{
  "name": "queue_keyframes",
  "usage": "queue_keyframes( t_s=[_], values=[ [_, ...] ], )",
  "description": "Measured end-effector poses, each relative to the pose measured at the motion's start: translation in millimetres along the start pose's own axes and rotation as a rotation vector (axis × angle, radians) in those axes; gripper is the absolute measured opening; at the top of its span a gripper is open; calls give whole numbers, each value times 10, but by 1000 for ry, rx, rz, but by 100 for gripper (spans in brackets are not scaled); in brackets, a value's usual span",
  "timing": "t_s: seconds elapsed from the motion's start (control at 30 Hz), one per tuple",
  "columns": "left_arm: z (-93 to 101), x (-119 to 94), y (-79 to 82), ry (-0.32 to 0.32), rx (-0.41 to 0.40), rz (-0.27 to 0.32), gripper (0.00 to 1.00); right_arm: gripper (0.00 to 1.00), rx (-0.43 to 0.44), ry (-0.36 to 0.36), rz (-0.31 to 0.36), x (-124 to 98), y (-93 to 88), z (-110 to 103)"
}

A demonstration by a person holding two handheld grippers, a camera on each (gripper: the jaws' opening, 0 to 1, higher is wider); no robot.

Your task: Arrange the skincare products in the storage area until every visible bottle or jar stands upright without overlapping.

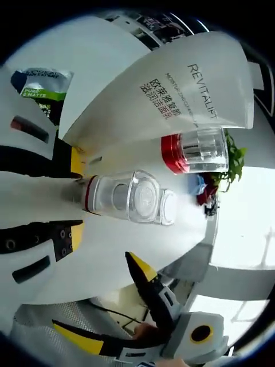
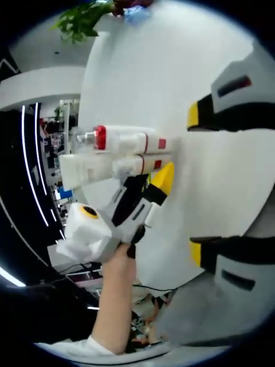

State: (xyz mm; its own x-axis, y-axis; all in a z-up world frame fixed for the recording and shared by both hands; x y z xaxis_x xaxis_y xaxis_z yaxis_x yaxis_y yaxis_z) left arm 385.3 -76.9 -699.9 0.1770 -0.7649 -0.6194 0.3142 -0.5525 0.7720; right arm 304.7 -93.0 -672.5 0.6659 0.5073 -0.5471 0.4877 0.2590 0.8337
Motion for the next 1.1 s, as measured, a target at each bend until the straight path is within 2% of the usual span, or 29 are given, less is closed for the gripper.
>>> queue_keyframes(
  t_s=[0.37,0.77,1.1],
  values=[
    [19,-245,-104,34,-43,2,31,76,-28,-10,7,-33,63,5],
    [20,-666,-322,112,-184,26,47,77,-58,-4,43,-123,242,-124],
    [109,-1026,-483,178,-294,66,57,78,-55,0,83,-230,364,-178]
  ],
)
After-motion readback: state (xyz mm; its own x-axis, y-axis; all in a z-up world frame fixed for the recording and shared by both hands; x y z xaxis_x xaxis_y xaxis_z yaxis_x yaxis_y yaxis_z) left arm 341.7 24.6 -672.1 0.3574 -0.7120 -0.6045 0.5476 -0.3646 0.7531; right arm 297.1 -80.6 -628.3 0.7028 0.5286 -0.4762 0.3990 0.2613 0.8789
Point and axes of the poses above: the point that each gripper's makers call its tool centre point, and the gripper's own axes: x roughly forward along the fingers, z roughly to its right, y roughly out of its top, the point moved 1 cm from there along -x, roughly backward along the fingers, and after that the axes turned 6 degrees about -x, right-handed, at the moved point
